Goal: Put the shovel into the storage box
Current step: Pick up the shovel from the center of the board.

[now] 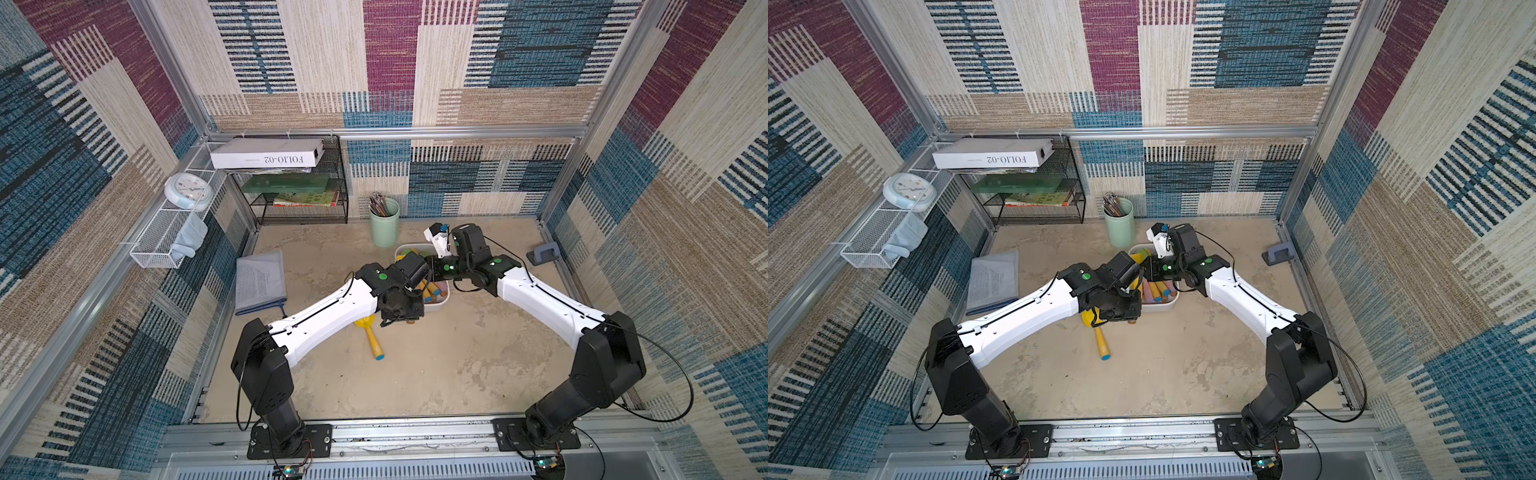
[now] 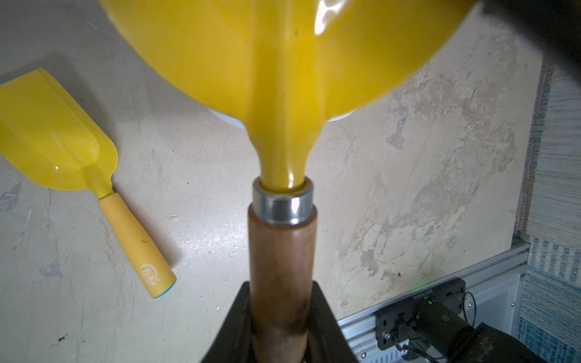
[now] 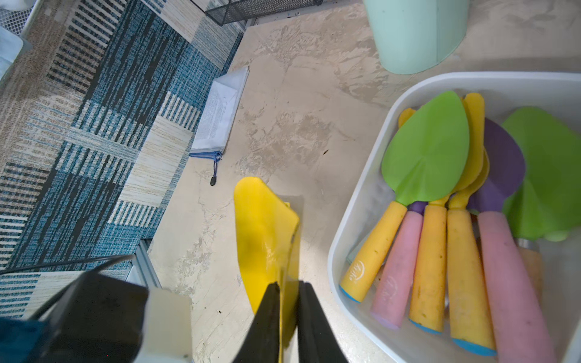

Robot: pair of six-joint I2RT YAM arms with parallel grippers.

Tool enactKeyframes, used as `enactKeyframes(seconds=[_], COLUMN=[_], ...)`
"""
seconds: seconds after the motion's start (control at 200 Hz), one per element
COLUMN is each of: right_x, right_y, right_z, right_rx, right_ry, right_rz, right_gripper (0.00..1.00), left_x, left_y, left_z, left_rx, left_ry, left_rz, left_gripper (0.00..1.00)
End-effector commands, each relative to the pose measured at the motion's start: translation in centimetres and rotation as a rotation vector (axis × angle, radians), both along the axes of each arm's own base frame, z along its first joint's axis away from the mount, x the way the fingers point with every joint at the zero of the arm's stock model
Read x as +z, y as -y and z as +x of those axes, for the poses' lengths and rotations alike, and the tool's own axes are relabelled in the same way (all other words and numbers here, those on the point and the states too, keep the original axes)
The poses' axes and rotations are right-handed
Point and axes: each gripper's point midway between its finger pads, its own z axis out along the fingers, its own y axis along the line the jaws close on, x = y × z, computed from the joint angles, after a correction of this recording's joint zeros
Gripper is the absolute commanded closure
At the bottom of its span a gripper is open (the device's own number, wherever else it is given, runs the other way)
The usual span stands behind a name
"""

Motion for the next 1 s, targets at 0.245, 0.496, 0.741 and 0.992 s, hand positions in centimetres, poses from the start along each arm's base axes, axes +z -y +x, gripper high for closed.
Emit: enactKeyframes(seconds=[0.245,0.496,0.741,0.992], right_x=[-0.2,0.1,-1.8,-4.3], right_y=[-0.1,-0.3,1.0,2.9], right_z=[1.1,2.6,6.4,10.0], right_rx=[-0.045,-0.070,-0.078,0.001], right_ry=[0.014,0.034,0.017,0.001], right_rz=[0.001,-0.017,-0.079,-0.115], right_gripper=[0.99,1.00,1.00,1.00], left_x=[1.0,2.2,3.0,4.4], left_y=[0.5,1.0,-0.1,-1.7], left_z=[0.6,0.6,0.5,0.5], left_rx=[0.009,-0.018,-0.030,-0.030], left_ry=[0.022,0.034,0.105,0.257], left_rz=[-0.022,-0.053,-0.053,-0.141], left_gripper=[0.62,0.11,0.07,0.00])
